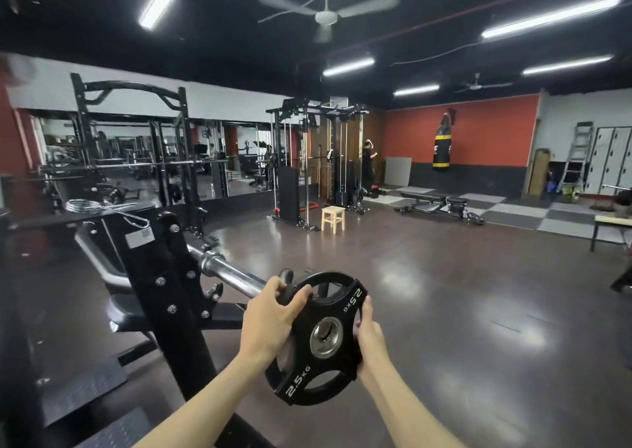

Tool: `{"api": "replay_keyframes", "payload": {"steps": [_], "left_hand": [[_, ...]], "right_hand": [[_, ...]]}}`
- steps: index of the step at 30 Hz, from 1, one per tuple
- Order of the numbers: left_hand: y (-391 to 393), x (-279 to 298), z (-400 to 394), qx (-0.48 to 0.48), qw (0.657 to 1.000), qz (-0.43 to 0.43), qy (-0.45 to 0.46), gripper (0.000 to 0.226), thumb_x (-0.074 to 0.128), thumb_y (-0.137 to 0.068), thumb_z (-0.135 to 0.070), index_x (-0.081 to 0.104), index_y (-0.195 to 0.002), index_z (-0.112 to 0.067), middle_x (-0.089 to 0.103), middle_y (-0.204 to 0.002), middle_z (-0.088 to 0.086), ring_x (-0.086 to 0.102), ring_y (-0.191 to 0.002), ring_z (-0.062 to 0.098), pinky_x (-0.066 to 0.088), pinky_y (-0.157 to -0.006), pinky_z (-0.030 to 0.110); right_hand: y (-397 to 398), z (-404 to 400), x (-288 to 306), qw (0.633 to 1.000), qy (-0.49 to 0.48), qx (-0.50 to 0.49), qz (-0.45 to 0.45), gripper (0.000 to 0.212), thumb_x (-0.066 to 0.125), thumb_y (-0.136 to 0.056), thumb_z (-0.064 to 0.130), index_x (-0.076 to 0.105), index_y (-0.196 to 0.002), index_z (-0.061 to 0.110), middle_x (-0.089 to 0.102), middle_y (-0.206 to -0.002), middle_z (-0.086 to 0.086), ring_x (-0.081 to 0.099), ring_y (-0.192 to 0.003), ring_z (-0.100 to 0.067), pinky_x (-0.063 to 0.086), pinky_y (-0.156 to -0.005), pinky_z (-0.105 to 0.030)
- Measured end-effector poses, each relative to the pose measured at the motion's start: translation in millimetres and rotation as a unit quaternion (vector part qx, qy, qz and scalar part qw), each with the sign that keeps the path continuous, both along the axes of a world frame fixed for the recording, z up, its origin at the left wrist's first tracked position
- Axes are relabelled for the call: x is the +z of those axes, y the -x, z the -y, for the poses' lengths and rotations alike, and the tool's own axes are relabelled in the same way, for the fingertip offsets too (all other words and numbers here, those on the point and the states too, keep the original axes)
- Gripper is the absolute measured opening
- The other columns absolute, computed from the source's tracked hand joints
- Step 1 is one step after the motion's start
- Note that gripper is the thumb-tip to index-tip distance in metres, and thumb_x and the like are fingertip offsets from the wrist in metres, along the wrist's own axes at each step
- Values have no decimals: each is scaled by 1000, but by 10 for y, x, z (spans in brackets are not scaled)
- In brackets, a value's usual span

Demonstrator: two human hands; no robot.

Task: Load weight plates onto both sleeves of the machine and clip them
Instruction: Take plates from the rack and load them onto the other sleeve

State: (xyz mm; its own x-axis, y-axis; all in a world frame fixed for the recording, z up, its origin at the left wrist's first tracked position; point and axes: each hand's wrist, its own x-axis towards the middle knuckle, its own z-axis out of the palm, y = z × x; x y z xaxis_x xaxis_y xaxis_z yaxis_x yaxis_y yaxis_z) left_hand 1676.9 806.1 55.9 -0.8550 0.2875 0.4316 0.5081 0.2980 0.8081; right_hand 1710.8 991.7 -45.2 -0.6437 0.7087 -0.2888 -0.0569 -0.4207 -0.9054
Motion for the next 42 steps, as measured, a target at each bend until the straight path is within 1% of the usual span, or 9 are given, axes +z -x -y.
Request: {"api": "replay_keyframes", "payload": {"steps": [12,24,26,29,31,33,35,37,42], "left_hand": [[136,7,-335,22,994,-78,77,42,69,-85,-54,46,-74,-21,60,-66,-5,55,-62,9,37,-54,25],[600,77,-249,66,972,-142,177,41,59,-91,-59,38,-74,-28,57,-69,-7,53,-63,8,36,-54,28],[706,96,-227,94,959,-151,219,42,53,-91,-66,40,-79,-28,56,-69,-9,52,-61,7,34,-51,27],[824,109,-180,114,947,-163,251,49,45,-89,-76,42,-78,-28,56,-67,-9,53,-58,4,38,-51,27],[855,87,-157,117,943,-169,260,50,42,-89,-77,41,-76,-28,56,-68,-8,53,-58,3,37,-51,26],[923,24,-105,123,944,-171,256,48,40,-90,-76,40,-76,-29,55,-69,-8,52,-59,3,37,-52,25],[1032,-54,-11,135,944,-176,245,49,37,-89,-76,40,-77,-29,53,-71,-9,52,-61,5,41,-54,28],[1139,-149,99,140,942,-182,244,46,38,-90,-74,42,-80,-30,52,-74,-11,52,-65,7,39,-55,28],[1475,-311,298,131,951,-181,215,41,39,-93,-68,54,-102,-31,52,-97,-16,52,-86,5,37,-61,23]], "right_hand": [[338,-97,-228,997,56,-5,-49,133,56,-35,104,59,-133,13,75,-113,-17,76,-96,-37,61,-80,-59],[778,17,283,977,101,175,68,88,32,-88,84,58,-131,13,69,-128,-18,71,-102,-33,62,-76,-43],[787,-43,477,973,47,183,131,73,35,-97,71,63,-122,9,72,-117,-15,70,-98,-31,59,-83,-39],[943,-174,657,966,-31,179,183,35,44,-104,38,61,-95,9,64,-80,-8,59,-68,-21,47,-59,-31],[1064,-182,738,961,-42,165,216,42,43,-104,41,65,-100,6,64,-82,-8,58,-70,-21,48,-62,-32],[1267,-106,772,966,-24,155,205,73,37,-96,67,65,-125,6,71,-109,-12,67,-99,-29,54,-90,-39],[1789,-273,519,966,-22,163,198,122,25,-48,108,58,-129,23,63,-138,-14,58,-128,-35,43,-110,-50],[2071,-277,456,953,-47,201,223,142,29,4,108,44,-120,40,54,-150,-10,51,-136,-37,35,-113,-56],[2012,269,1066,936,-119,239,230,117,48,-57,88,42,-148,15,52,-145,-15,49,-132,-37,35,-115,-53]]}}
